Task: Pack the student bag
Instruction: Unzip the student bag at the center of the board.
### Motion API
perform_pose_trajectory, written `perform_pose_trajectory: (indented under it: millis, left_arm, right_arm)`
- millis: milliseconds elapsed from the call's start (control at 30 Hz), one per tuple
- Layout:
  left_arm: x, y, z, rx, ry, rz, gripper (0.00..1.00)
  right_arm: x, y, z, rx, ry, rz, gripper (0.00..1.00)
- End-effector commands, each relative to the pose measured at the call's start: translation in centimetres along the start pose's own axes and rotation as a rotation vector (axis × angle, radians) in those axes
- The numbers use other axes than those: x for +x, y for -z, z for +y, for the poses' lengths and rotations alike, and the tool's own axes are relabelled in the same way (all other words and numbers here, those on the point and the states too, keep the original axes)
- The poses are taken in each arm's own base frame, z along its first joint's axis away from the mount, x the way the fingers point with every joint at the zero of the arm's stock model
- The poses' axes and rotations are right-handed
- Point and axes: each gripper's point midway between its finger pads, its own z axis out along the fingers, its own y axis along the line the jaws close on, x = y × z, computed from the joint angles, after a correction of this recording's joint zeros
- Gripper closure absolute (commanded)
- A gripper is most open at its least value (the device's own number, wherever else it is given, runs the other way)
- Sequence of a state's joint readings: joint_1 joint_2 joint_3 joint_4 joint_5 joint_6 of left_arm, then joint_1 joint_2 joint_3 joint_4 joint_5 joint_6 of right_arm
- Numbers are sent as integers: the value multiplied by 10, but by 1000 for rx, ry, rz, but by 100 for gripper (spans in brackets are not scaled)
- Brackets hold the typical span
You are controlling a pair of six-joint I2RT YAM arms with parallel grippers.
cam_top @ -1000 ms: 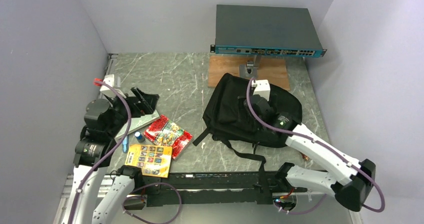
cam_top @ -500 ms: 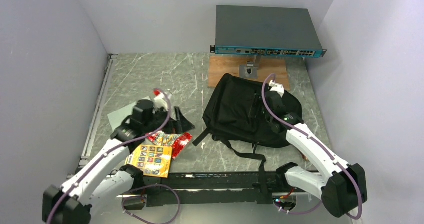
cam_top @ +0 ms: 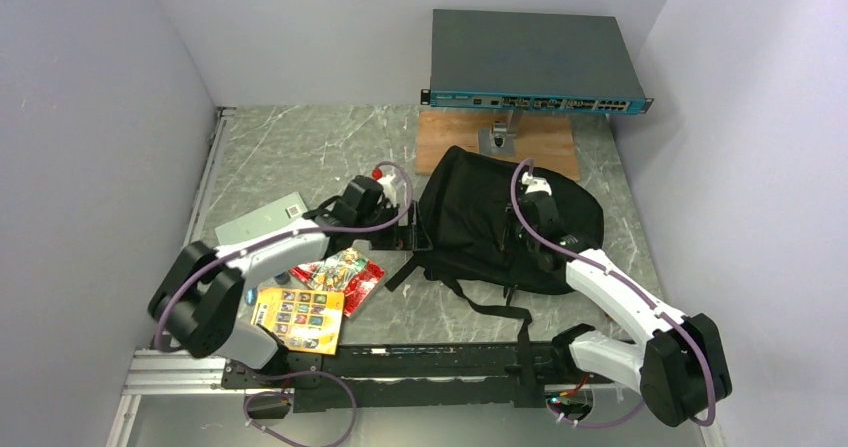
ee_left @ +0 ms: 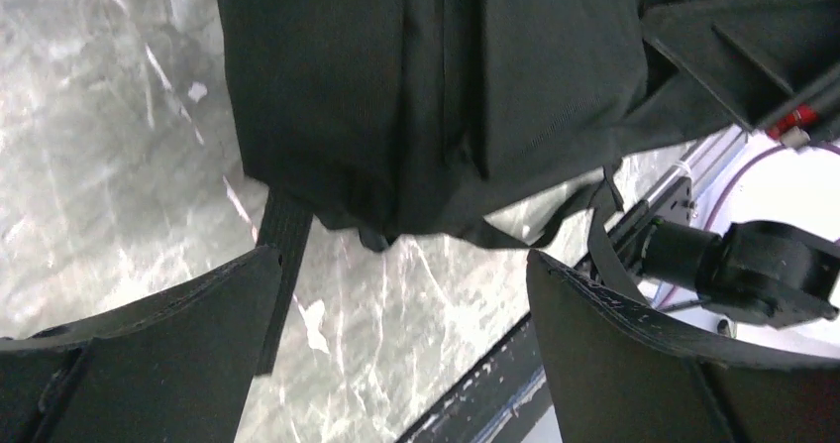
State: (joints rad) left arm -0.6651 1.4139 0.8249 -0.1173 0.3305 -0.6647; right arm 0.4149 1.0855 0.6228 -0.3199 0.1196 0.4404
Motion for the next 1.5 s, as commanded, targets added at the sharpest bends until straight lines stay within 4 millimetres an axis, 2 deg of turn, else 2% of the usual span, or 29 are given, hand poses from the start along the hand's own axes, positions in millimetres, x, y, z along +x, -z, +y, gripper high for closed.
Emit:
perform_pose_trajectory:
  millis: [0, 100, 167, 233, 367, 433, 533, 700, 800, 867, 1167, 1300, 1367, 1467]
  left_arm:
    - [-25, -26, -14, 48, -30, -11, 0]
    - [-21, -44, -19, 106, 8, 28, 1]
    - [-15, -52, -20, 149, 40, 37, 8]
    - [-4, -56, -13, 155, 82, 45, 15]
    - [13, -55, 2, 139, 129, 32, 29]
    - [20, -55, 6, 146, 151, 25, 39]
    - [28, -56, 9, 156, 171, 34, 59]
    - [32, -55, 7, 182, 171, 37, 78]
    - [34, -49, 9, 178, 168, 24, 83]
    - [38, -45, 11, 170, 175, 21, 86]
    - [38, -37, 6, 189, 173, 11, 96]
    - [42, -34, 6, 189, 172, 12, 98]
    - [42, -36, 8, 172, 166, 23, 98]
    - [39, -37, 5, 177, 159, 26, 100]
  right_arm:
    - [2, 1, 12, -90, 31, -20, 84]
    - [8, 0, 22, -160, 57, -5, 93]
    - [11, -1, 27, -194, 63, 2, 96]
    - [12, 0, 29, -208, 65, 6, 97]
    - [7, 2, 21, -157, 63, -13, 97]
    - [2, 3, 9, -83, 42, -30, 92]
    - [-9, 6, -4, 9, 21, -54, 84]
    - [-33, 13, -7, 55, 72, -103, 65]
    - [-55, 18, 7, 7, 63, -151, 55]
    - [-64, 21, 20, -38, 36, -161, 54]
    - [-79, 6, 61, -122, -2, -185, 57]
    - [-80, -2, 87, -174, 37, -185, 59]
    - [-75, -11, 88, -157, 19, -156, 61]
    - [-65, -22, 72, -74, -29, -123, 64]
